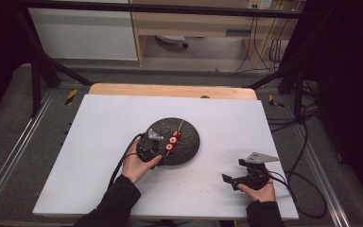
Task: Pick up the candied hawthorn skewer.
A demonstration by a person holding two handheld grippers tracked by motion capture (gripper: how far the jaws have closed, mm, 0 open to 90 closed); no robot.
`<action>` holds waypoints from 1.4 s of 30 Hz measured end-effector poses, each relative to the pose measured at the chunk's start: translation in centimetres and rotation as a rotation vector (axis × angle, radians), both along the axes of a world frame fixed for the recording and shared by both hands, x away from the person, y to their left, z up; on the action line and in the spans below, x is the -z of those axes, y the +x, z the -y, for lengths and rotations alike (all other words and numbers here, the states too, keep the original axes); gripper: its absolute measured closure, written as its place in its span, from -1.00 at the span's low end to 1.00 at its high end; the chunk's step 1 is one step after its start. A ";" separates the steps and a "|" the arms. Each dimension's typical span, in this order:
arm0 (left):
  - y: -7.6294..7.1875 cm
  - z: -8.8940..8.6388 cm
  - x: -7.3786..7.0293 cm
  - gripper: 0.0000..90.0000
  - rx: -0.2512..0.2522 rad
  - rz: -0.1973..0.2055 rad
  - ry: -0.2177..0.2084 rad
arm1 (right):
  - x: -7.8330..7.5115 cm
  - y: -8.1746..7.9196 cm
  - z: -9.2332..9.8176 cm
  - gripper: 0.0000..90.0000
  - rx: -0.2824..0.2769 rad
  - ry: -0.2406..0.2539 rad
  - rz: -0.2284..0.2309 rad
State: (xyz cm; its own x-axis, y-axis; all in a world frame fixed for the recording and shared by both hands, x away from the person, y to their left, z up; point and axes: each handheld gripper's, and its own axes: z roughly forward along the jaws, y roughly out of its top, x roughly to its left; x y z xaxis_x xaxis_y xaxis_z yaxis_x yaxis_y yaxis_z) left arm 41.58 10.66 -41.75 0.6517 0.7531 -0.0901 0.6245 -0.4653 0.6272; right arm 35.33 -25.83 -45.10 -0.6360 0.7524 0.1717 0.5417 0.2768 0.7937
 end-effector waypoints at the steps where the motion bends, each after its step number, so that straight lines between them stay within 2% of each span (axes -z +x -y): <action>1: 0.0 0.1 0.0 0.01 -0.001 -0.006 0.006 | 0.0 0.0 0.0 -0.97 0.000 0.002 -0.002; 5: 0.2 0.3 0.2 0.23 -0.007 -0.009 0.023 | 0.0 0.0 0.0 -0.97 0.000 0.002 -0.009; 7: 0.3 0.5 0.3 0.32 -0.016 -0.021 0.016 | 0.0 0.0 0.0 -0.97 -0.003 0.002 -0.004; 16: 0.4 1.5 0.3 0.62 -0.034 -0.051 0.034 | 0.0 0.0 0.0 -0.96 -0.003 0.002 -0.005; 22: 0.5 2.0 0.3 0.74 -0.053 -0.069 0.057 | 0.0 0.0 0.0 -0.97 -0.004 0.002 -0.008; 31: 0.5 1.8 0.1 0.91 -0.061 -0.062 0.086 | 0.0 0.0 0.0 -0.97 -0.004 0.002 -0.009; 42: 0.7 1.4 0.1 0.94 -0.073 -0.054 0.099 | 0.0 0.1 0.0 -0.96 -0.004 0.002 -0.010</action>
State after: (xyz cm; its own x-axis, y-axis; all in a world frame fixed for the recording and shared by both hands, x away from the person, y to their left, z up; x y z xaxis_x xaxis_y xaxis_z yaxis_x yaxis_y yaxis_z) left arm 42.24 9.27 -41.82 0.5910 0.8053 -0.0469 0.6907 -0.4752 0.5450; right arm 35.38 -25.82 -45.10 -0.6375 0.7492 0.1796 0.5481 0.2772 0.7891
